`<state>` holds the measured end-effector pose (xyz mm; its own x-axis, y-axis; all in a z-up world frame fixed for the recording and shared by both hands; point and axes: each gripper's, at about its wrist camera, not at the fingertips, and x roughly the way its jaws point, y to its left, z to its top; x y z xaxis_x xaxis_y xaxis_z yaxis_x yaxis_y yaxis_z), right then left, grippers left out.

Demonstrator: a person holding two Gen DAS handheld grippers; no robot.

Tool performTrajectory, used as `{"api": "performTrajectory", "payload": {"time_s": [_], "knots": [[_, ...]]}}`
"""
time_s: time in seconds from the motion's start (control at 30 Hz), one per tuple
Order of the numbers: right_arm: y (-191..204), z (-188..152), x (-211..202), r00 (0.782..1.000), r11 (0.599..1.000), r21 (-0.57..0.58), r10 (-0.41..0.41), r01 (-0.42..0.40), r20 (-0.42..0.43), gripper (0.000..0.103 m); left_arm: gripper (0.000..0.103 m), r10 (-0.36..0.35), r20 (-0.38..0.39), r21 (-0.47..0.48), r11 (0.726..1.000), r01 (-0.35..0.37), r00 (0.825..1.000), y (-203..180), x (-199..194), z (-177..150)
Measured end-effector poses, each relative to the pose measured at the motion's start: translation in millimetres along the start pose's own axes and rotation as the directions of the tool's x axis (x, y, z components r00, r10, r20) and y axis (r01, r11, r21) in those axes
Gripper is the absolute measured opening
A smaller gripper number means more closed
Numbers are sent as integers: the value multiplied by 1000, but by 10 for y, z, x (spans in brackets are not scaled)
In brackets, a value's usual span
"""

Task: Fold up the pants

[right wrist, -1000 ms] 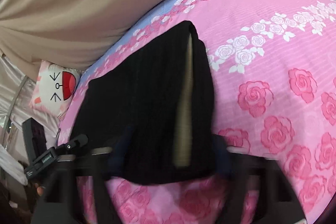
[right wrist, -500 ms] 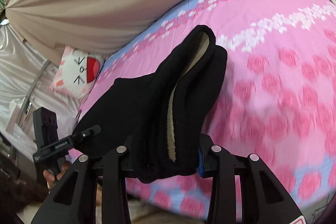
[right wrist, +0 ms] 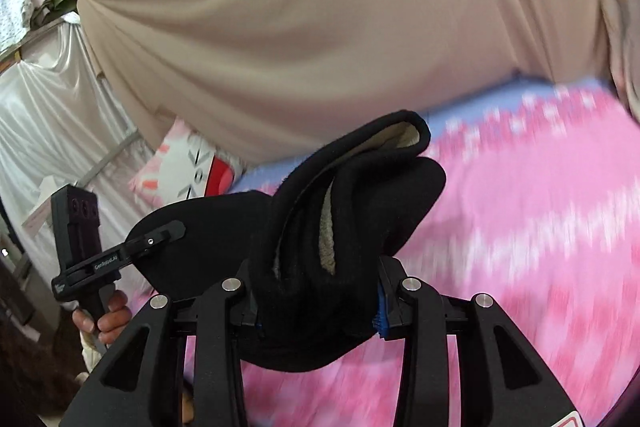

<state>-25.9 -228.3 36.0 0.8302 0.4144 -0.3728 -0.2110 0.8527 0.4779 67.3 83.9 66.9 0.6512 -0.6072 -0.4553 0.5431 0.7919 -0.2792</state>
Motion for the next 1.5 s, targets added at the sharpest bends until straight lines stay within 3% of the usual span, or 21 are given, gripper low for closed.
{"api": "performTrajectory", "payload": {"time_s": [0.17,0.3,0.37,0.43,0.5,0.53,0.6,0.63,0.67,0.7,0.8,0.87,0.93,1.0,1.07,1.13,1.23,1.33,1.4,1.43,1.5], "knots": [[-490,639,944,999,999,-21,-23,24,36,37,22,81,72,52,995,-85,994,213,869,536],[-1152,713,1875,997,995,55,-82,82,3,40,27,128,45,-14,992,-127,991,676,1880,613],[-1573,532,2454,973,977,96,-176,191,-148,49,30,172,-30,-59,983,-174,985,926,2366,510],[-1832,369,2596,955,961,157,-190,229,-229,59,37,235,-206,-66,965,-253,950,1189,2887,257],[-1909,376,2314,972,957,219,-152,190,-180,59,55,222,-191,-106,964,-245,956,1318,2773,110],[-1909,409,2174,969,953,209,-187,219,-161,60,72,273,-169,-97,952,-292,947,1337,2571,105],[-1824,525,1792,951,937,167,-299,308,-75,61,83,344,-126,-92,930,-356,930,1357,2202,155],[-1750,595,1704,942,932,137,-328,335,-66,56,83,356,-88,-102,926,-364,930,1358,1968,221],[-1597,702,1694,946,943,84,-316,322,-77,33,83,356,-67,-109,926,-362,932,1338,1836,295],[-1463,789,1746,948,949,44,-307,311,-82,24,83,341,-39,-113,932,-344,939,1290,1690,425],[-1032,1000,2154,960,962,-103,-263,253,-97,20,84,283,-7,-79,956,-282,959,972,1716,827],[-957,1099,2622,951,953,-160,-279,257,-136,20,95,280,-28,-56,958,-281,960,838,1961,941],[-1125,1122,2993,925,935,-173,-338,309,-176,19,96,307,-96,-27,950,-311,947,751,2467,933],[-1555,1060,3359,862,891,-169,-451,421,-231,15,96,343,-201,12,938,-348,918,872,2932,772],[-1926,1046,3339,919,942,-44,-335,333,-209,13,98,416,-280,19,903,-428,865,1069,3230,528],[-2025,1104,3200,925,944,55,-304,324,-229,4,98,288,-265,-108,940,-325,920,1337,3190,396],[-1731,1128,2827,931,947,-2,-316,321,-185,14,92,271,-267,-185,927,-325,925,1463,2868,457],[-1376,946,2585,938,957,-124,-282,261,-200,14,95,272,-167,-125,948,-294,948,1230,2347,531],[-1361,715,2655,904,931,-218,-344,293,-254,14,98,335,-122,-50,938,-342,935,1015,2185,465],[-1424,597,2713,879,909,-250,-395,333,-266,5,98,365,-134,-10,929,-370,921,936,2227,403],[-1630,516,2661,907,935,-168,-345,312,-241,1,98,400,-229,56,916,-398,888,883,2523,198]]}}
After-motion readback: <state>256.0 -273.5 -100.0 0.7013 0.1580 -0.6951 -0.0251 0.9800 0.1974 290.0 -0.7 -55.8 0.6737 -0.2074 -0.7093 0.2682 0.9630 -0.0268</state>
